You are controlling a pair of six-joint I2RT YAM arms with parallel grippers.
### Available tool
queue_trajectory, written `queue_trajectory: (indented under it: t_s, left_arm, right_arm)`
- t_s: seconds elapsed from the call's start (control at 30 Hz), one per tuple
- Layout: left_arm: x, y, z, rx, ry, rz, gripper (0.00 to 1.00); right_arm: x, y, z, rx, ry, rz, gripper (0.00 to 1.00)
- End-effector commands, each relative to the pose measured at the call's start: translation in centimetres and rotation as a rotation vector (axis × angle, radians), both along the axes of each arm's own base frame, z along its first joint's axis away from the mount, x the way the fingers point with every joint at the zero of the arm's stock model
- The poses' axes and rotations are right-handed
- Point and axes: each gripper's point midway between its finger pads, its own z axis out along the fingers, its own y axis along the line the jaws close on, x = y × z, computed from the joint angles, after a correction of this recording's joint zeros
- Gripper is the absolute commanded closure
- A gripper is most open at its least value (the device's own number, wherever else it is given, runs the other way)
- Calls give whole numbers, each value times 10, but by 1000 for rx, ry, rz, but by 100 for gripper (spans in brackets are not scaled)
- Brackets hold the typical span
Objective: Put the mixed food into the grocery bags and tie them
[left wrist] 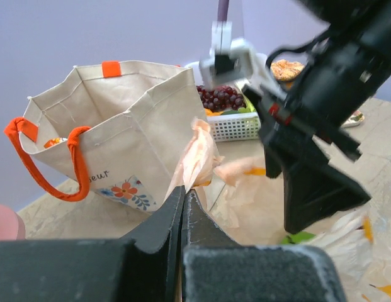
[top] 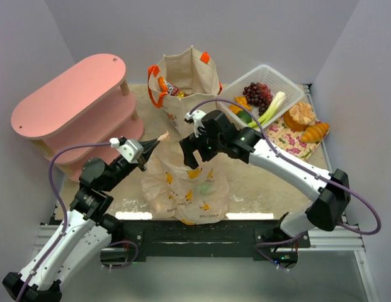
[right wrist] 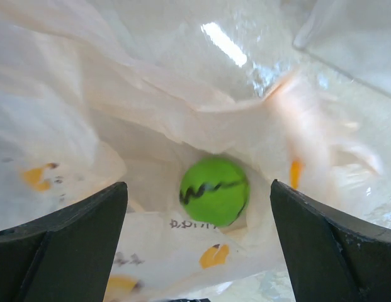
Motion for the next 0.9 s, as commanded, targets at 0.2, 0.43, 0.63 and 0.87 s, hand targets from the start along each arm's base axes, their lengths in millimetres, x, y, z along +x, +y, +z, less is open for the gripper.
queue_trajectory:
  t_s: [0.2, 0.43, 0.63, 0.87]
  left_arm:
    - [4, 4, 11, -13, -44, 34, 100]
    - [4, 4, 10, -9, -41, 35, 100]
    - [5, 5, 9, -8, -37, 41, 100]
    - [7, 1, 5, -1, -22, 28, 100]
  right_arm:
    - [22, -40, 109, 152, -218, -152, 2]
    - [110, -123, 117, 140, -303, -421, 13]
    - [204, -203, 83, -41, -368, -712, 11]
    - [299, -252, 28, -220, -415, -752, 7]
